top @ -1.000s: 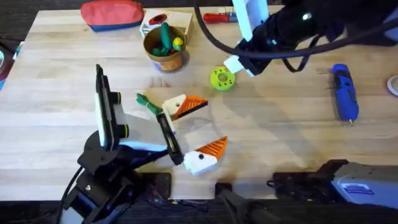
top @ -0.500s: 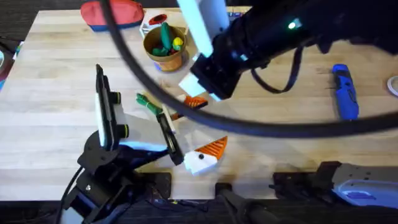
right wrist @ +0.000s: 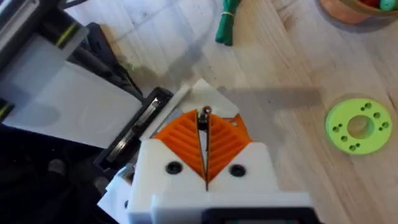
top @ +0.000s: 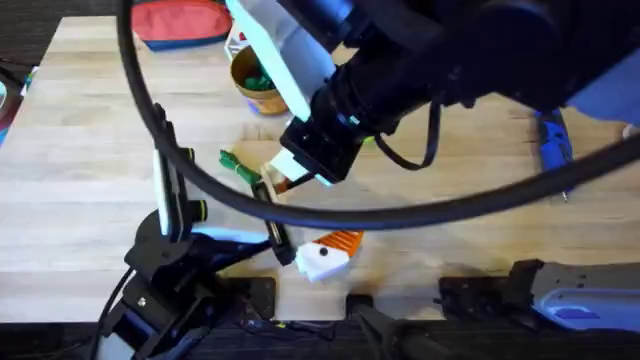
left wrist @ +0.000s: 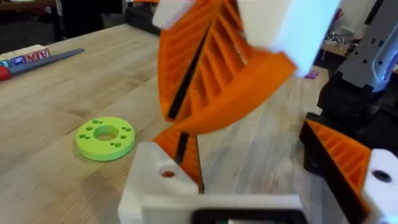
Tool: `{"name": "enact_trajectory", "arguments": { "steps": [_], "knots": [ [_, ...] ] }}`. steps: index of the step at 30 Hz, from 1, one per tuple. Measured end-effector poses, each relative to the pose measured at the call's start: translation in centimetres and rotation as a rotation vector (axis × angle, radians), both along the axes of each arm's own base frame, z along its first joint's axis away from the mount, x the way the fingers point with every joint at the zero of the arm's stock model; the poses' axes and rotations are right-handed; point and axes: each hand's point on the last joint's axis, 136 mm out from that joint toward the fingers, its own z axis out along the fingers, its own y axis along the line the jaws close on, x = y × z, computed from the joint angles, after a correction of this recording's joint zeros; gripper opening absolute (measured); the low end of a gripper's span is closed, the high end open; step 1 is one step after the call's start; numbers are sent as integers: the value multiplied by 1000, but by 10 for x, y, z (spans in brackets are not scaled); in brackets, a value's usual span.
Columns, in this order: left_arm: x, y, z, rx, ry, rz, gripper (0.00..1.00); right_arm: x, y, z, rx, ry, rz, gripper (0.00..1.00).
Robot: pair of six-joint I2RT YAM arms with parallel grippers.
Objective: Pick up the gripper from the table and insert it into the empty holder that is missing its gripper. Then pick up a screw, insert it into the mounting hole, and use the screwdriver to tighten it. Finally, clean up the table by picking up the vegetable and placing it into the bucket.
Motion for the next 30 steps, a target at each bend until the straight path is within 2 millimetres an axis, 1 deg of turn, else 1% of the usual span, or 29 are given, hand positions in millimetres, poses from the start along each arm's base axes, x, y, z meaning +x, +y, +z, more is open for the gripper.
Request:
{"name": "enact_trajectory", "arguments": {
  "steps": [4, 16, 24, 30],
  "knots": [
    [0, 0, 0, 0, 0, 0, 987, -2, -2, -1, -9, 13, -7, 4],
    [0, 0, 0, 0, 0, 0, 987, -1, 1, 0, 4, 8, -12, 4],
    [0, 0, 0, 0, 0, 0, 986, 0, 3, -12, -27, 29, -12, 4],
    [0, 0, 0, 0, 1, 0, 986, 0, 3, -12, -29, 30, -12, 4]
  ]
}}
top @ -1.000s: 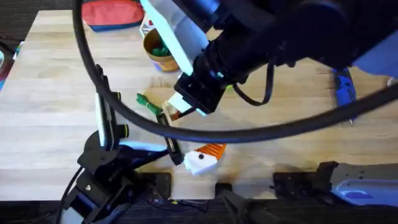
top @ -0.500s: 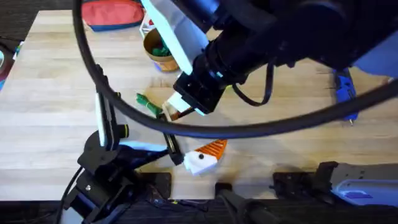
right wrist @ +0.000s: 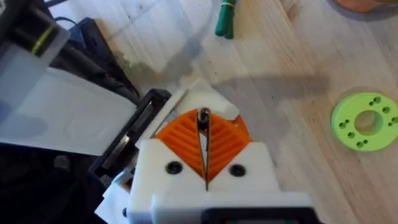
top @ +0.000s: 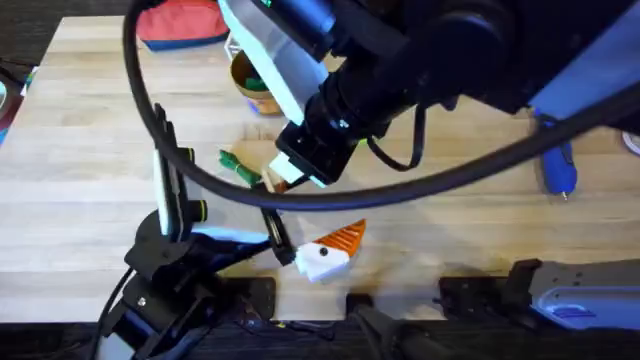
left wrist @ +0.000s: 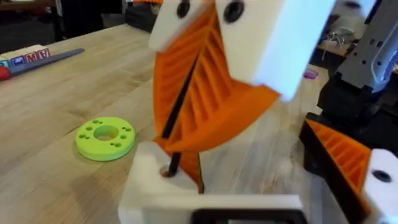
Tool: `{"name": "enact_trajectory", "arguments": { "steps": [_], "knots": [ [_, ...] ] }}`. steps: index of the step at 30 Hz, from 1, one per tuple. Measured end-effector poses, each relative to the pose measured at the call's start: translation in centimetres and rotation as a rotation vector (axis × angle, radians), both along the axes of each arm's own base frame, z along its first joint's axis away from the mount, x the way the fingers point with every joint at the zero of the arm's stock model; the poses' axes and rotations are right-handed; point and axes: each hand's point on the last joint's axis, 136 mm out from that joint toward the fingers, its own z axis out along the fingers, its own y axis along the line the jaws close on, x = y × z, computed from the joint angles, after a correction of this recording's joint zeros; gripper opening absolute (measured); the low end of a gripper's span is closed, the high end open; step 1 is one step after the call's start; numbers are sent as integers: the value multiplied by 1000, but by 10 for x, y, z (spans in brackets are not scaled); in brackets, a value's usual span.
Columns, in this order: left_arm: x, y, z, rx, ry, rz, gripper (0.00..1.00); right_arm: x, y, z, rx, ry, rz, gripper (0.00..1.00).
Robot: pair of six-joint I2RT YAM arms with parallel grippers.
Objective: Pick up the gripper from the table and insert it into the empty holder that is missing its gripper. Then pick up a screw, insert it into the mounting hole, and use the screwdriver to tighten it. Finally, clean up the table by picking up the vegetable and placing it into the bucket.
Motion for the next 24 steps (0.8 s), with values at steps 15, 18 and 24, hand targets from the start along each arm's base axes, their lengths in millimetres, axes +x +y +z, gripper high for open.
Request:
{"name": "enact_trajectory", "arguments": {
  "steps": [15, 18, 24],
  "knots": [
    [0, 0, 0, -2, 5, 0, 988, 5, 7, -8, -4, 3, 0, 4],
    [0, 0, 0, -1, 3, 0, 988, 6, 9, -10, -7, 5, 0, 4],
    [0, 0, 0, -1, 3, 0, 988, 7, 10, -14, -13, 9, 0, 4]
  ]
}}
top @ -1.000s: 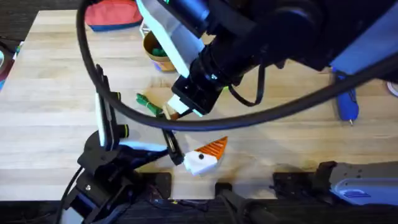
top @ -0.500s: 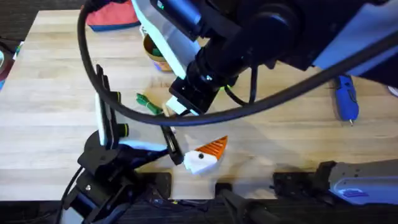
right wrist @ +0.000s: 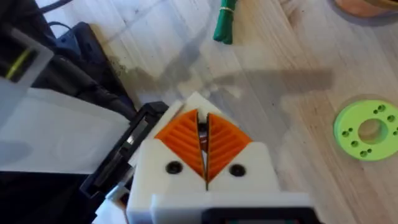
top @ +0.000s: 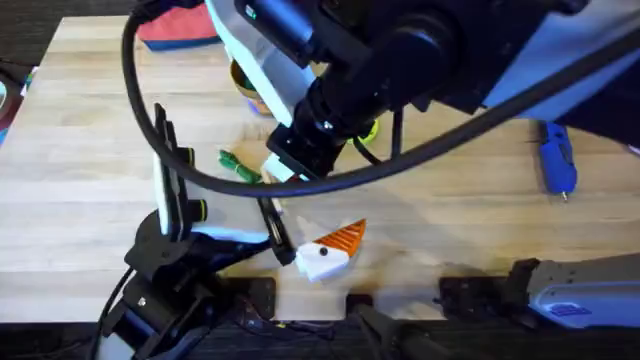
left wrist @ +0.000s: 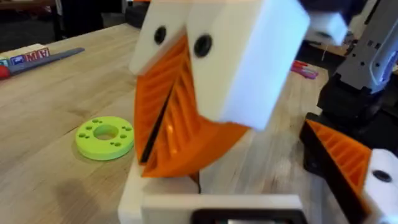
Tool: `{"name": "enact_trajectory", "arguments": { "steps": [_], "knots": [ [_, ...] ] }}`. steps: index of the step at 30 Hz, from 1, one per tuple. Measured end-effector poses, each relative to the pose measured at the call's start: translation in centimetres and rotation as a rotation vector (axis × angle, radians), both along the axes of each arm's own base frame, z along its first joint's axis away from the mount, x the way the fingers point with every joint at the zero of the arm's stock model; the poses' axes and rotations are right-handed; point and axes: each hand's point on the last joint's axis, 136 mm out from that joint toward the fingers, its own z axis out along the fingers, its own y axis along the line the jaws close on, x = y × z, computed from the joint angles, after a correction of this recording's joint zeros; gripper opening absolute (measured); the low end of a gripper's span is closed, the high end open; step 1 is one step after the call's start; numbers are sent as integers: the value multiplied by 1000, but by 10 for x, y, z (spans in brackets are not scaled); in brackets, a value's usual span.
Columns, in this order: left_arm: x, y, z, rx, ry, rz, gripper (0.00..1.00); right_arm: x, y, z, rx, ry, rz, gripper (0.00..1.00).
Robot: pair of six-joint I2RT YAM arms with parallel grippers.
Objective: Pick up the gripper from the table and insert it into the empty holder that is missing its gripper. Then pick up a screw, insert it into the mounting hole, and use the screwdriver to tighten it. Finally, clean up the table by picking up the vegetable and placing it into the bucket.
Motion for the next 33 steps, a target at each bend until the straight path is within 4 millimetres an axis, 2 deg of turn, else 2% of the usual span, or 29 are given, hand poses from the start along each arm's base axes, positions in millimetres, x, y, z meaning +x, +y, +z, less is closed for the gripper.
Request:
{"name": "enact_trajectory", "arguments": {
  "steps": [8, 13, 15, 16, 17, 18, 21, 24, 29, 33],
  "knots": [
    [0, 0, 0, 0, 0, 0, 988, 0, 0, 0, 1, 3, 0, 15],
    [0, 0, 0, 0, 1, 0, 988, -1, 1, 0, 5, 6, 0, 289],
    [0, 0, 0, 0, 1, 0, 987, 0, 1, 0, 4, 7, -6, 433],
    [0, 0, 0, 0, 1, 0, 986, 0, 0, 0, 2, 3, -7, 544],
    [0, 0, 0, 0, 1, 1, 987, 8, -6, 2, -6, -16, -35, 929],
    [0, 0, 0, 0, 1, 1, 986, 10, -8, 4, -3, -22, -41, 974],
    [0, 0, 0, 0, 0, 0, 986, 6, -16, 16, 15, -20, -44, 993],
    [0, 0, 0, 0, 0, 0, 986, 1, -36, 31, 24, -14, -67, 991],
    [0, 0, 0, 0, 0, 0, 986, -1, -91, 63, 40, -26, -165, 991],
    [0, 0, 0, 0, 0, 0, 987, -12, -132, 90, 83, -64, -236, 992]
  ]
}}
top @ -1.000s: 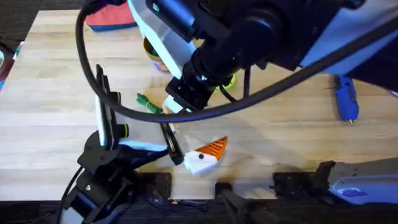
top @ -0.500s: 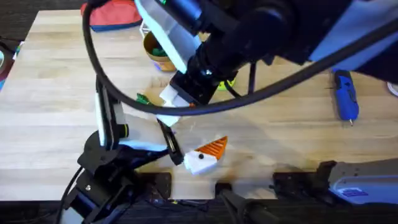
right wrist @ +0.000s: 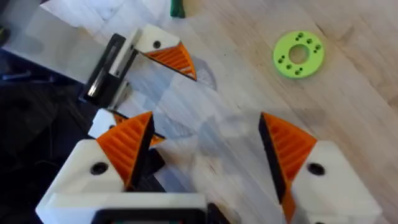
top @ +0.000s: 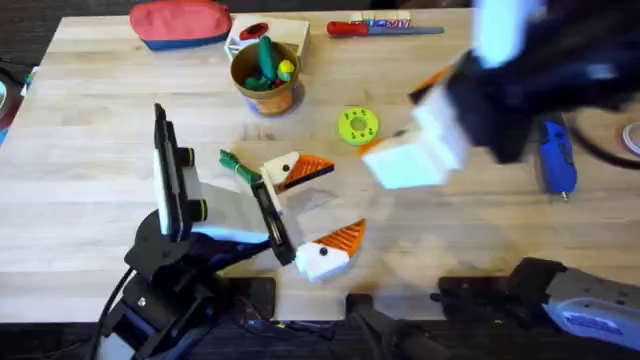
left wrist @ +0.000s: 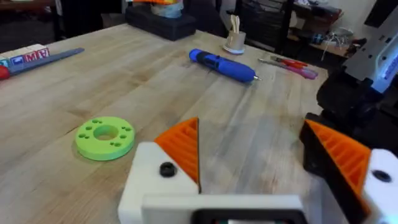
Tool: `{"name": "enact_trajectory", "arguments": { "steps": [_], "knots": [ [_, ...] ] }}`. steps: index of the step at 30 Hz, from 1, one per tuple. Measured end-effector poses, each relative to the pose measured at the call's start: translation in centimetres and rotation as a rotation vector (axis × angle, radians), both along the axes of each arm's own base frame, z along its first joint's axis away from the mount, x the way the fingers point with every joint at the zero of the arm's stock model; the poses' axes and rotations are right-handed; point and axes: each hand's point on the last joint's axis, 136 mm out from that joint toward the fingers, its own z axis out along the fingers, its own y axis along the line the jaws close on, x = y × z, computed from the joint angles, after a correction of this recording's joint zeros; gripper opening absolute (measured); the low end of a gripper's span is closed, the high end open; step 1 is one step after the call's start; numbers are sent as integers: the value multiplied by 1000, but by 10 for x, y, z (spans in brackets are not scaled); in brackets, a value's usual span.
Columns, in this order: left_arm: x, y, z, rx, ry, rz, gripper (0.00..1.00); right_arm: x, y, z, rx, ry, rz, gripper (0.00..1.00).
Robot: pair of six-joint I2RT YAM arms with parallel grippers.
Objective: Pick up the gripper from the table and insert it into the empty holder that is missing its gripper. Then pick up a screw, insert it into the mounting hole, and use the screwdriver to tighten it. Finally, clean up the table by picking up the vegetable and placing it into the bucket.
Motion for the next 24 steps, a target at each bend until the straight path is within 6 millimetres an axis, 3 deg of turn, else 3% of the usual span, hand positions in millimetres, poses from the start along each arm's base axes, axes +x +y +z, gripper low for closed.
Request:
{"name": "enact_trajectory", "arguments": {
  "steps": [5, 11, 18, 24],
  "knots": [
    [0, 0, 0, 0, 0, 0, 952, -22, -47, 21, 32, -37, -84, 992],
    [0, 0, 0, 2, -4, -1, 518, -47, -80, 35, 106, -101, -159, 994],
    [0, 0, 0, 3, -7, -1, 45, -73, -99, 6, 128, -49, -228, 994],
    [0, 0, 0, 3, -7, -1, 7, -73, -108, -26, 86, 24, -328, 992]
  ]
}}
